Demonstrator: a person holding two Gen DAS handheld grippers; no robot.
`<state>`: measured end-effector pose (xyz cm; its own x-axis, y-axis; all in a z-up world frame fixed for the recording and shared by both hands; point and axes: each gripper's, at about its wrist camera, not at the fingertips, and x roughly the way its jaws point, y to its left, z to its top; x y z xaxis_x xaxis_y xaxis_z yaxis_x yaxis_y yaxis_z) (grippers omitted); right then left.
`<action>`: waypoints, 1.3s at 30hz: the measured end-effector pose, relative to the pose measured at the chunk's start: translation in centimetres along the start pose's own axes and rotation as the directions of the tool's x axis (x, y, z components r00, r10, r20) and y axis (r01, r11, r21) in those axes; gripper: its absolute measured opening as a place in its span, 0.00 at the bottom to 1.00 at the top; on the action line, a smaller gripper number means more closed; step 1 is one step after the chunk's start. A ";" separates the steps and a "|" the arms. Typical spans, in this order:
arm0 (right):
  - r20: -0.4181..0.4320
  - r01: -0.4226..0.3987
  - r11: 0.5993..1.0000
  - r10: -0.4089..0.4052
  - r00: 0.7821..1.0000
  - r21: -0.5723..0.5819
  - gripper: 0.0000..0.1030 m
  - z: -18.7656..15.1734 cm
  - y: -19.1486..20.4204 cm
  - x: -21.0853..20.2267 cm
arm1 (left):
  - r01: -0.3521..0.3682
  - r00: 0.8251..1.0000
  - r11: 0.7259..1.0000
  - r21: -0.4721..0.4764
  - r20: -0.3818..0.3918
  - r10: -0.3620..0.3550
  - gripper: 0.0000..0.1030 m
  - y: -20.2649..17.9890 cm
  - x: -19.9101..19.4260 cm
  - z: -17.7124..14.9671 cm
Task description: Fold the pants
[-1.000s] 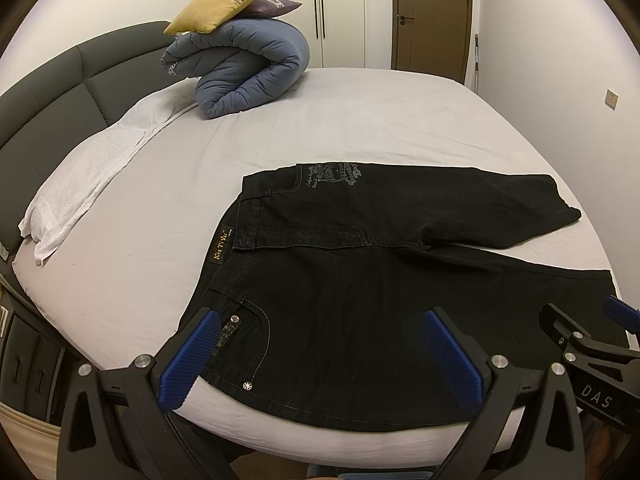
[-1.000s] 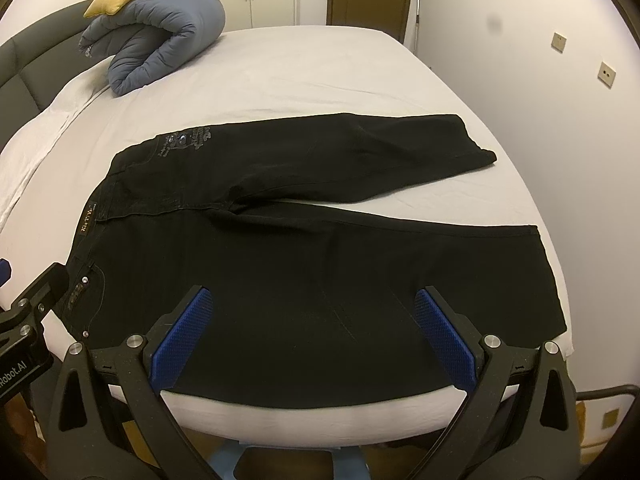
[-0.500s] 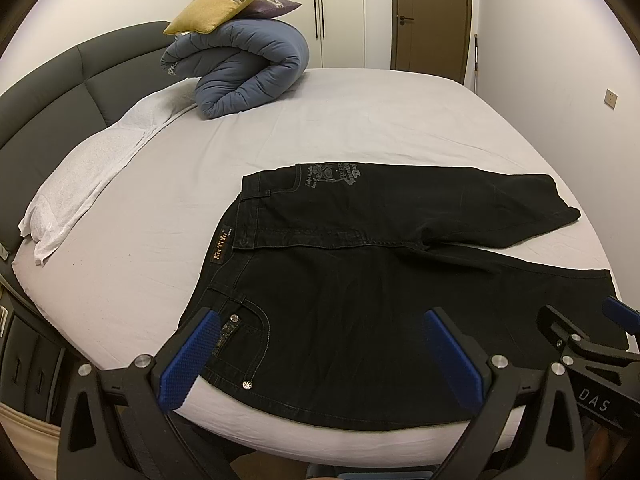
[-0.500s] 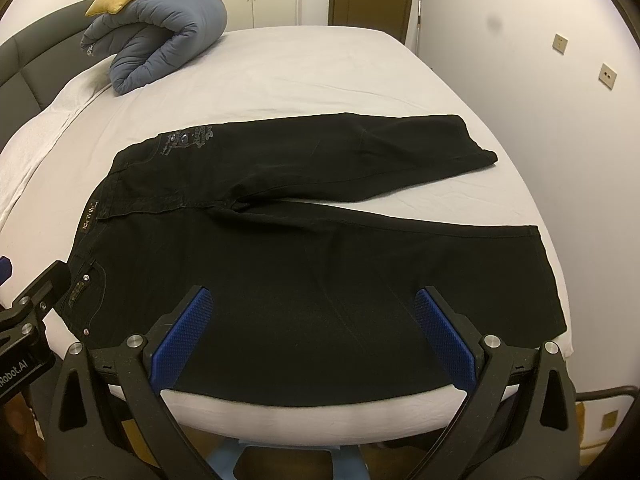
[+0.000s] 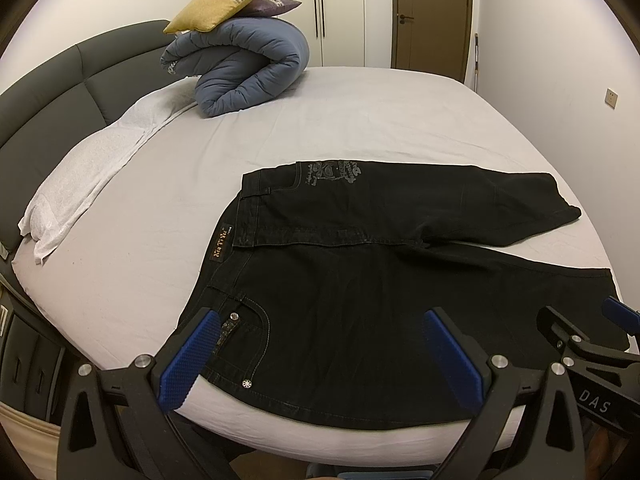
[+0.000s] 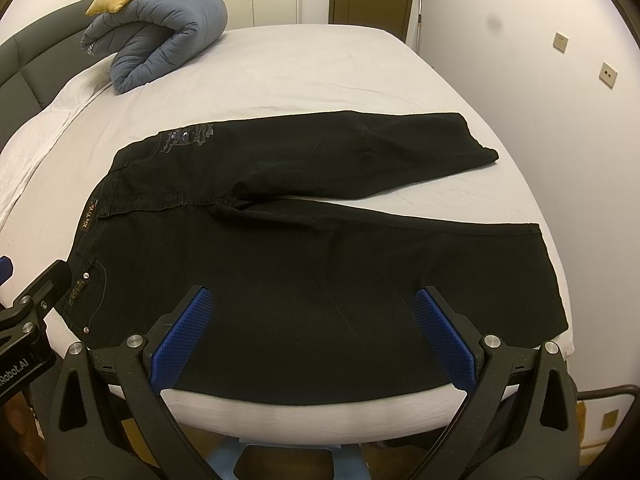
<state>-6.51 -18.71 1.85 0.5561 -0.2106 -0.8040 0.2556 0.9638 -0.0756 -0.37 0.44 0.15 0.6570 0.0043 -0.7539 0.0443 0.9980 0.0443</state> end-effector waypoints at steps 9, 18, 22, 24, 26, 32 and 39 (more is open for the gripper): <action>-0.005 -0.003 1.000 0.003 1.000 -0.003 1.00 -0.3 0.3 0.2 | 0.000 1.000 1.000 0.000 -0.002 0.000 1.00 0.0 0.1 -0.2; -0.020 -0.005 1.000 0.005 1.000 -0.012 1.00 -0.3 0.5 1.0 | 0.008 1.000 1.000 0.003 -0.018 -0.008 1.00 0.1 0.8 -0.6; -0.033 -0.004 1.000 0.004 0.999 -0.022 1.00 0.0 0.7 1.7 | 0.024 0.999 1.000 0.004 -0.032 -0.023 1.00 0.2 1.6 -0.3; -0.040 -0.004 0.999 0.003 0.999 -0.032 1.00 0.1 0.8 2.2 | 0.033 0.999 0.999 -0.001 -0.038 -0.033 1.00 0.5 2.2 -0.1; -0.045 -0.008 0.999 0.006 0.999 -0.045 1.00 0.4 1.0 2.8 | 0.050 0.998 0.999 -0.010 -0.047 -0.050 1.00 0.9 3.0 0.3; -0.021 -0.059 0.988 0.057 0.998 -0.142 1.00 3.8 1.7 5.2 | 0.216 0.973 0.976 0.005 -0.087 -0.214 1.00 2.1 6.8 3.1; 0.031 -0.251 0.934 0.267 0.963 -0.255 1.00 12.5 1.2 9.1 | 0.275 0.956 0.960 0.057 -0.121 -0.266 1.00 3.1 12.2 7.8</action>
<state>8.70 -21.54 1.81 0.6283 0.0495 -0.7764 -0.1027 0.9945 -0.0197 13.60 3.14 -3.79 0.5252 -0.2542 -0.8121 0.2663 0.9555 -0.1269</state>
